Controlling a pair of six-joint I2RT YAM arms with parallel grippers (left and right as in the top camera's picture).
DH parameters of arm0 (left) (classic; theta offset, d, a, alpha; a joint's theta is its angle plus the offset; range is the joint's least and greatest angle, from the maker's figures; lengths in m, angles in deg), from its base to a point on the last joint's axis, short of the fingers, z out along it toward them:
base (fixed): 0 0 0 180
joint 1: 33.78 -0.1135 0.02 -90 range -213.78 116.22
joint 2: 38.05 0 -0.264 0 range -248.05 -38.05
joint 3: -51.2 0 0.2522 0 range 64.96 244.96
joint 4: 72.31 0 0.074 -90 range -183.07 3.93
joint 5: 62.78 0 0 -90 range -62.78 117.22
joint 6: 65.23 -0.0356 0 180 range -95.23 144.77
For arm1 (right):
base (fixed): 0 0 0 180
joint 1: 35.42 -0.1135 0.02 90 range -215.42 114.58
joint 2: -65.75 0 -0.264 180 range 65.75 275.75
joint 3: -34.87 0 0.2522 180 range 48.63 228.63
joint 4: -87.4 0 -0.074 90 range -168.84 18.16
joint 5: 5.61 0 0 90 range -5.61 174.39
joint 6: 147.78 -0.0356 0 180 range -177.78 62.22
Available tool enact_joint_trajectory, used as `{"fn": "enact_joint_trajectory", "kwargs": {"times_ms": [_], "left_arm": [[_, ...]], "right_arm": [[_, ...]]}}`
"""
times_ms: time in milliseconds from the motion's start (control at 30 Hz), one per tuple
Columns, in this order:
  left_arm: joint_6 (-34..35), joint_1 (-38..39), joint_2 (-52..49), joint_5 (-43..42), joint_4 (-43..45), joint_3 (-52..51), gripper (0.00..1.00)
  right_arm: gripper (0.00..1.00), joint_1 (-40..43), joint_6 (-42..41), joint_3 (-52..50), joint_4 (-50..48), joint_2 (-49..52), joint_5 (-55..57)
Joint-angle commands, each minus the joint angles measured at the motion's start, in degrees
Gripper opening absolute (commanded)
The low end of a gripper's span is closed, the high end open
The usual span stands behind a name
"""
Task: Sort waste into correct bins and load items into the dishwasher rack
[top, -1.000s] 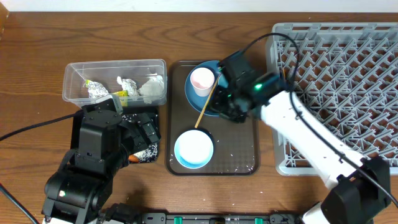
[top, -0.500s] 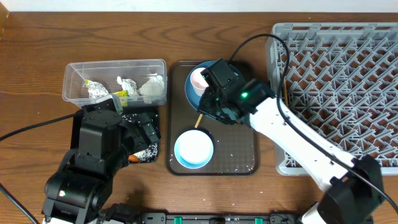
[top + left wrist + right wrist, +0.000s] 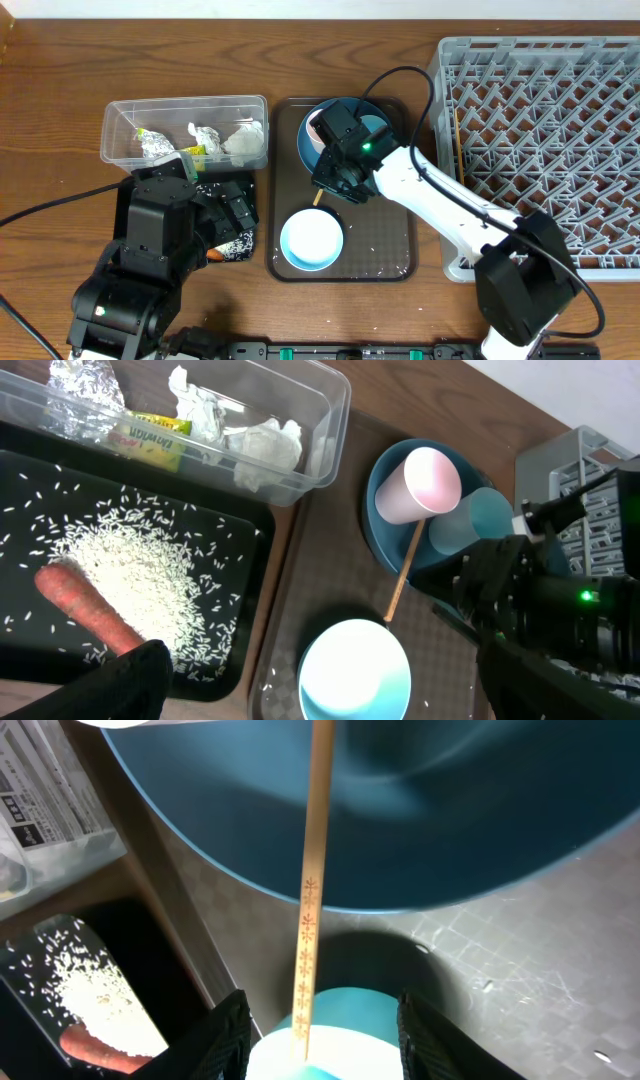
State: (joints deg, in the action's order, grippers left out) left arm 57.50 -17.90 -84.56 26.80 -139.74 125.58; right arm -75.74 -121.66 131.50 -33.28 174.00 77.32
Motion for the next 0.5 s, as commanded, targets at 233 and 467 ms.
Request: {"fn": "enact_joint_trajectory", "kwargs": {"times_ms": [233, 467], "left_arm": [[-0.61, -0.22, 0.15, 0.94, -0.04, 1.01, 1.00], [-0.61, -0.22, 0.15, 0.94, -0.07, 1.01, 1.00]], "right_arm": [[0.45, -2.91, -2.36, 0.57, -2.93, 2.80, 0.07], [0.43, -3.69, -3.39, 0.57, -3.19, 3.43, 0.90]]}}
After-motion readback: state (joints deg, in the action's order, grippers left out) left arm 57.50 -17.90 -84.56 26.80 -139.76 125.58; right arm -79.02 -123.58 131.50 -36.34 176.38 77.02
